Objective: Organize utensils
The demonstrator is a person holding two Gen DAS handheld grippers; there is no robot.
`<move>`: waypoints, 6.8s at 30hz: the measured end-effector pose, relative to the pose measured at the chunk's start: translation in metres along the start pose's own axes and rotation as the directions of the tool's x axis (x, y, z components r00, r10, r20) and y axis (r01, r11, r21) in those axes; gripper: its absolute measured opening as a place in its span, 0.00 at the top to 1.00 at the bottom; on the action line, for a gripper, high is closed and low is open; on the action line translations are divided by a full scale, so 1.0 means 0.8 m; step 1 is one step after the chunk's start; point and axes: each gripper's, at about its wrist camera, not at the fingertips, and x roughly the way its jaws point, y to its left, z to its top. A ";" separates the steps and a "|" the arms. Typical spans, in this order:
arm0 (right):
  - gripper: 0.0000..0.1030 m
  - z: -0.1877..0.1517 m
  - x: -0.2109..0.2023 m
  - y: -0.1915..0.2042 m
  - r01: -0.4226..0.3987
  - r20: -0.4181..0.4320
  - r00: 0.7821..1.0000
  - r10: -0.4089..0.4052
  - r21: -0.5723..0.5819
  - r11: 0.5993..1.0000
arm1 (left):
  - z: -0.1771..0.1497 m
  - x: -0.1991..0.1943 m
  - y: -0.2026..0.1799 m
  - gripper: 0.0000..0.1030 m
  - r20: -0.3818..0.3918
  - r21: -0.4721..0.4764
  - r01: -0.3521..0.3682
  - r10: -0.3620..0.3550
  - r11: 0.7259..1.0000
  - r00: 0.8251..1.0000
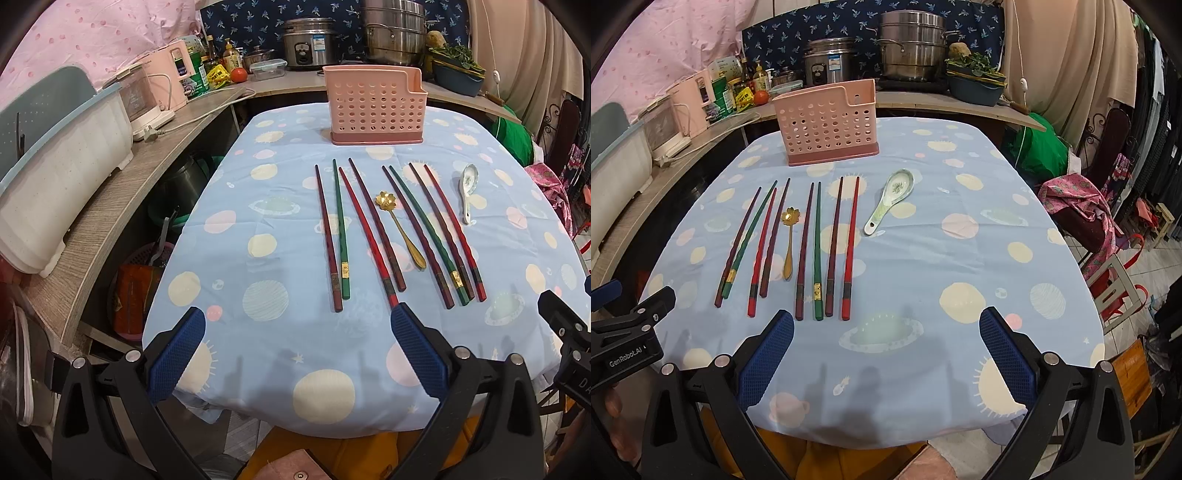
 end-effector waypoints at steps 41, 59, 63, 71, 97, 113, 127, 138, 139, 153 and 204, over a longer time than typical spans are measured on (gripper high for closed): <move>0.07 0.001 0.005 0.001 -0.001 -0.008 1.000 0.001 -0.005 1.000 | 0.004 0.007 0.002 0.07 -0.014 0.001 0.003 -0.003 1.000 1.000; 0.07 -0.003 0.013 -0.004 -0.003 -0.026 1.000 0.004 0.012 1.000 | 0.004 0.029 0.011 0.07 -0.074 -0.037 0.022 -0.024 0.999 0.997; 0.07 -0.002 0.024 -0.009 -0.005 -0.048 0.999 0.006 0.026 1.000 | 0.005 0.052 0.021 0.07 -0.115 -0.064 0.031 -0.038 0.997 0.993; 0.07 0.003 0.046 -0.009 -0.005 -0.085 0.996 0.007 0.025 1.000 | 0.013 0.095 0.022 0.07 -0.161 -0.077 0.043 -0.055 0.996 0.985; 0.07 0.029 0.090 -0.005 -0.009 -0.135 0.991 0.012 0.023 1.000 | 0.020 0.145 0.026 0.32 -0.228 -0.075 0.072 -0.087 0.995 0.970; 0.60 0.103 0.187 -0.007 -0.107 -0.144 0.982 0.122 0.109 0.988 | 0.040 0.151 0.012 0.93 -0.229 -0.069 0.171 -0.183 0.983 0.956; 0.89 0.100 0.201 -0.012 -0.107 -0.143 0.983 0.119 0.092 0.990 | 0.044 0.154 0.014 0.93 -0.234 -0.083 0.177 -0.192 0.981 0.953; 0.92 0.115 0.123 -0.027 -0.126 -0.031 0.991 0.128 0.079 0.989 | 0.074 0.105 0.033 0.93 -0.127 -0.125 0.193 -0.208 0.973 0.970; 0.92 0.120 0.116 -0.029 -0.131 -0.017 0.991 0.132 0.080 0.988 | 0.081 0.098 0.037 0.93 -0.110 -0.134 0.197 -0.212 0.971 0.971; 0.95 0.203 0.075 -0.042 -0.238 0.110 0.968 0.226 0.114 0.964 | 0.208 0.033 0.069 0.93 0.126 -0.175 0.237 -0.217 0.956 0.968; 0.80 0.369 0.175 -0.027 -0.376 0.192 0.921 0.340 0.205 0.903 | 0.412 0.084 0.050 0.51 0.345 -0.168 0.235 -0.166 0.957 0.924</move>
